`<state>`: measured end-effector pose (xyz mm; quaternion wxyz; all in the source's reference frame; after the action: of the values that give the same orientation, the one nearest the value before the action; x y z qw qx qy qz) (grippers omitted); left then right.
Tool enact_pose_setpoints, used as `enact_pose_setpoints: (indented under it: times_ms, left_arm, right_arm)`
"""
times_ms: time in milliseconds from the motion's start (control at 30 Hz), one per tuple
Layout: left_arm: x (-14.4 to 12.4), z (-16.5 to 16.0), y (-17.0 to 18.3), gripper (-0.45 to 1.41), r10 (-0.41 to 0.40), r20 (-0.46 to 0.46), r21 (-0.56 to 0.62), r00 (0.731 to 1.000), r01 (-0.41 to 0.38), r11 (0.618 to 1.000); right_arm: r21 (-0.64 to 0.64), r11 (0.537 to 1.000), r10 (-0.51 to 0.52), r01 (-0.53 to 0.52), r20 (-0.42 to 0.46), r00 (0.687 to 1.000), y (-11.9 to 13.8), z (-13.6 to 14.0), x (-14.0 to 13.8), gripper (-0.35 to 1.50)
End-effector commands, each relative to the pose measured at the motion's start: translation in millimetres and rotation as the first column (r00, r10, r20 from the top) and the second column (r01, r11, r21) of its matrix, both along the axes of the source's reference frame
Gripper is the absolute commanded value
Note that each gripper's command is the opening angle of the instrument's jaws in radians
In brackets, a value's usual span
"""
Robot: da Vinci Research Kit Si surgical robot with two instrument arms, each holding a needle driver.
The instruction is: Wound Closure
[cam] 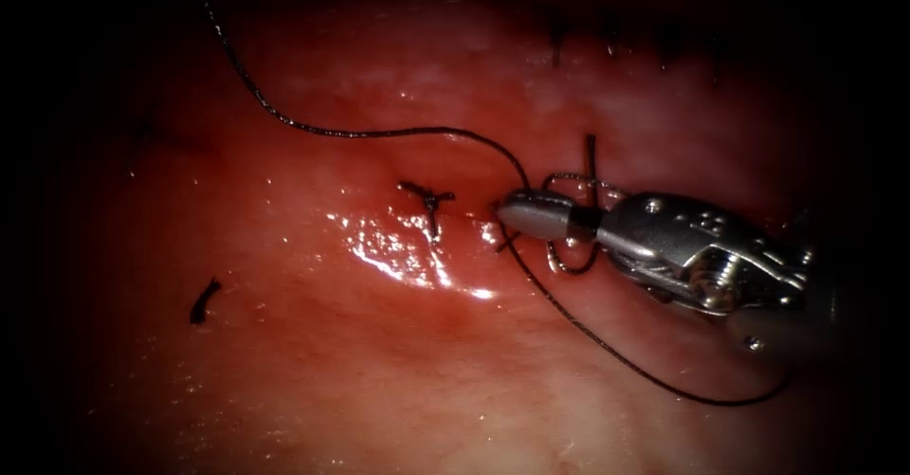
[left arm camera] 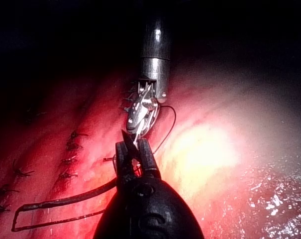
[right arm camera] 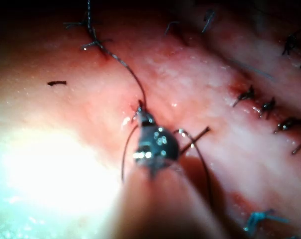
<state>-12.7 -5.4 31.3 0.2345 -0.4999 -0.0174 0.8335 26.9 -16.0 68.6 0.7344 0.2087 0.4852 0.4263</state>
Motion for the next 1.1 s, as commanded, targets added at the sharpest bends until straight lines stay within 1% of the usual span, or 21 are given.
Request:
enact_pose_setpoints:
  times_ms: [33, 67, 100, 133, 167, 200, 233, 333, 467, 567, 633, 667, 700, 733, 800, 833, 867, 900, 1000, 1033, 1100]
  left_arm:
    - [-0.8, 0.9, -0.6, -0.45, 0.004, -0.003, -0.004, 1.000, -0.004, 1.000]
    - [-1.1, 1.6, -1.3, -0.45, 0.006, -0.006, -0.018, 1.000, -0.006, 1.000]
    - [-1.4, 2.2, -1.8, -0.45, 0.007, -0.005, -0.024, 1.000, -0.007, 1.000]
    - [-2.3, 3.5, -3.5, -0.45, 0.010, 0.002, -0.041, 1.000, -0.010, 0.999]
    - [-2.7, 4.0, -4.2, -0.45, 0.014, 0.008, -0.047, 1.000, -0.014, 0.999]
    - [-3.9, 5.1, -6.1, -0.45, 0.012, 0.022, -0.050, 1.000, -0.011, 0.999]
    - [-4.4, 5.5, -6.9, -0.45, 0.015, 0.027, -0.056, 1.000, -0.014, 0.998]
    - [-5.8, 6.3, -8.4, -0.45, 0.021, 0.041, -0.064, 0.999, -0.019, 0.998]
    - [-6.6, 6.6, -8.9, -0.45, 0.025, 0.052, -0.064, 0.998, -0.021, 0.998]
    - [-6.8, 6.7, -8.8, -0.45, 0.021, 0.053, -0.059, 0.998, -0.018, 0.998]
    - [-6.9, 6.7, -8.8, -0.45, 0.020, 0.053, -0.059, 0.998, -0.017, 0.998]
    - [-7.0, 6.7, -8.6, -0.45, 0.022, 0.055, -0.057, 0.998, -0.018, 0.998]
    - [-7.0, 6.6, -8.4, -0.45, 0.022, 0.056, -0.055, 0.998, -0.019, 0.998]
    - [-7.1, 6.6, -8.2, -0.45, 0.022, 0.057, -0.054, 0.998, -0.019, 0.998]
    - [-7.1, 6.4, -7.6, -0.45, 0.025, 0.059, -0.048, 0.998, -0.022, 0.999]
    - [-7.0, 6.3, -7.1, -0.45, 0.027, 0.059, -0.043, 0.998, -0.025, 0.999]
    - [-7.0, 6.2, -6.8, -0.45, 0.030, 0.060, -0.039, 0.998, -0.028, 0.999]
    - [-6.9, 6.1, -6.5, -0.45, 0.038, 0.057, -0.032, 0.998, -0.036, 0.999]
    - [-5.7, 5.8, -5.3, -0.45, 0.058, 0.052, -0.014, 0.997, -0.057, 0.998]
    - [-3.7, 5.3, -4.0, -0.45, 0.049, 0.031, -0.008, 0.998, -0.049, 0.999]
    - [-1.2, 4.8, -2.0, -0.45, 0.031, -0.003, 0.004, 1.000, -0.031, 1.000]
  right_arm:
    - [0.011, 1.000, -0.006, 0.006, -0.007, 1.000, -0.9, -2.0, 1.1, -0.35]
    - [0.026, 1.000, -0.006, 0.006, -0.013, 1.000, -1.4, -3.5, 1.2, -0.35]
    - [0.013, 1.000, -0.019, 0.020, -0.017, 1.000, -1.8, -4.7, 1.3, -0.35]
    - [-0.010, 0.999, -0.043, 0.043, -0.025, 0.999, -2.5, -7.1, 1.7, -0.35]
    - [-0.029, 0.998, -0.055, 0.054, -0.030, 0.998, -3.0, -8.5, 1.9, -0.35]
    - [-0.065, 0.995, -0.083, 0.080, -0.037, 0.996, -3.8, -11.0, 2.5, -0.35]
    - [-0.096, 0.991, -0.101, 0.097, -0.037, 0.994, -4.3, -12.5, 2.7, -0.35]
    - [-0.154, 0.980, -0.130, 0.123, -0.032, 0.991, -5.5, -15.7, 3.4, -0.35]
    - [-0.209, 0.967, -0.153, 0.145, -0.023, 0.988, -7.6, -18.5, 4.2, -0.35]
    - [-0.220, 0.964, -0.161, 0.152, -0.026, 0.987, -8.8, -20.1, 4.8, -0.35]
    - [-0.245, 0.956, -0.169, 0.158, -0.024, 0.985, -9.1, -20.9, 5.2, -0.35]
    - [-0.282, 0.946, -0.177, 0.162, -0.028, 0.984, -9.0, -21.4, 5.5, -0.35]
    - [-0.287, 0.944, -0.179, 0.161, -0.037, 0.983, -8.8, -21.4, 5.7, -0.35]
    - [-0.287, 0.944, -0.188, 0.164, -0.057, 0.980, -8.6, -21.2, 5.8, -0.06]
    - [-0.287, 0.944, -0.191, 0.164, -0.066, 0.979, -8.0, -20.6, 5.9, 0.95]
    - [-0.287, 0.944, -0.187, 0.162, -0.063, 0.980, -7.6, -20.1, 6.0, 1.27]
    - [-0.293, 0.941, -0.196, 0.168, -0.069, 0.978, -7.3, -19.7, 5.9, 1.37]
    - [-0.315, 0.932, -0.208, 0.177, -0.068, 0.976, -7.0, -19.2, 5.8, 1.42]
    - [-0.404, 0.892, -0.239, 0.201, -0.046, 0.970, -6.3, -17.5, 5.1, 1.47]
    - [-0.442, 0.871, -0.255, 0.214, -0.035, 0.966, -6.1, -16.6, 4.4, 1.47]
    - [-0.479, 0.849, -0.255, 0.221, -0.005, 0.967, -5.8, -15.5, 3.5, 1.47]
